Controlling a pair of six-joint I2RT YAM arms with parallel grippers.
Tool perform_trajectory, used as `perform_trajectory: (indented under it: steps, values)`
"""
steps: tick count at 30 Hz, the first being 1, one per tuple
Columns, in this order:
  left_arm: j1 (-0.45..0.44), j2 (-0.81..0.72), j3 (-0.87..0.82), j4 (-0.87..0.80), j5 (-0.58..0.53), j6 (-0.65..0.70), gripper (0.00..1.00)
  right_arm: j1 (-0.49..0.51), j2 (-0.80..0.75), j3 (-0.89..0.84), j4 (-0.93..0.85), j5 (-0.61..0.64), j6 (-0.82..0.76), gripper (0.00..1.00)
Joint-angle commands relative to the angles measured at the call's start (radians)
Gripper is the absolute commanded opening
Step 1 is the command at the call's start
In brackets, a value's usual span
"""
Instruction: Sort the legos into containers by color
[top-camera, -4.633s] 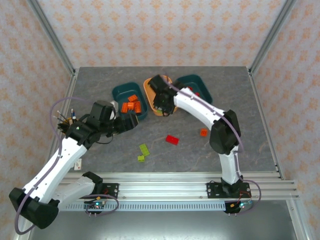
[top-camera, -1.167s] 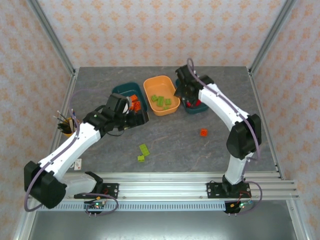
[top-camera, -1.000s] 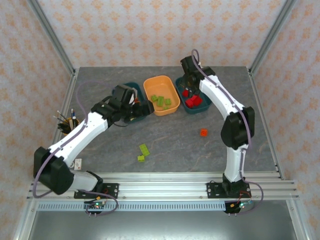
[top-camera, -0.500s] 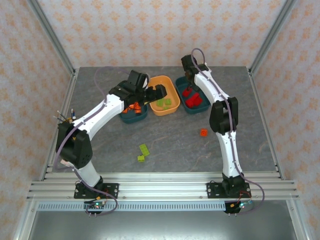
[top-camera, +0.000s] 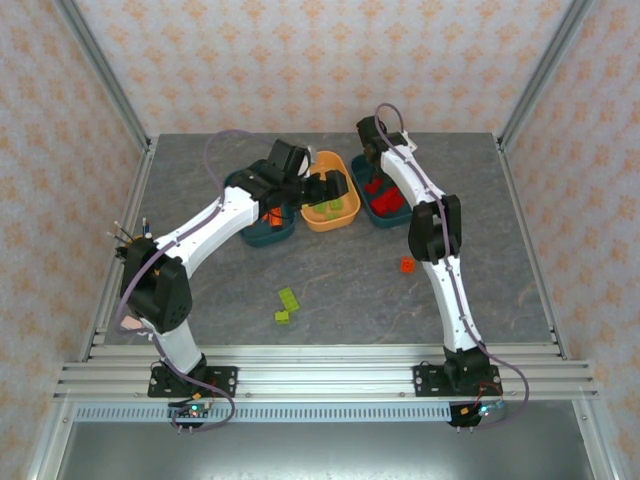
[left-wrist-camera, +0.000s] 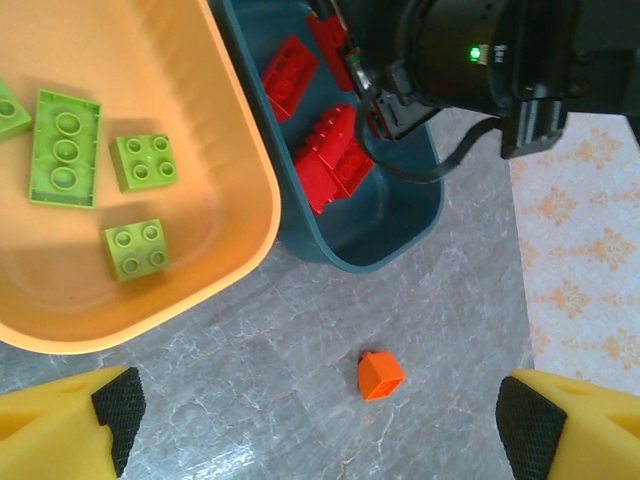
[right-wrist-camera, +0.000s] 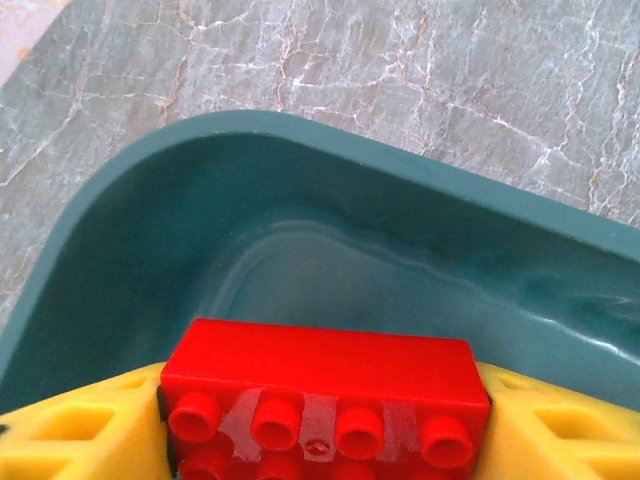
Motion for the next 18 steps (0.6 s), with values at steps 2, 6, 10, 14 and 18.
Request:
perform_trajectory:
  steps: [2, 6, 10, 14, 18]
  values:
    - [-0.01, -0.004, 0.052, -0.017, 0.018, 0.037, 0.93, -0.006, -0.003, 0.071, -0.052, -0.003, -0.009, 0.78]
    - [-0.019, -0.021, 0.051, -0.026, 0.016, 0.037, 0.94, -0.007, -0.049, 0.087, -0.059, -0.035, -0.017, 0.83]
    - [-0.044, -0.031, 0.049, -0.047, 0.01, 0.057, 0.94, -0.002, -0.14, 0.074, -0.075, -0.052, -0.019, 0.83]
    - [-0.082, -0.016, 0.062, -0.083, 0.004, 0.093, 0.94, 0.01, -0.295, -0.037, -0.078, -0.036, -0.05, 0.8]
    - [-0.134, 0.032, 0.107, -0.143, -0.014, 0.127, 0.94, 0.014, -0.513, -0.29, -0.072, -0.02, -0.081, 0.78]
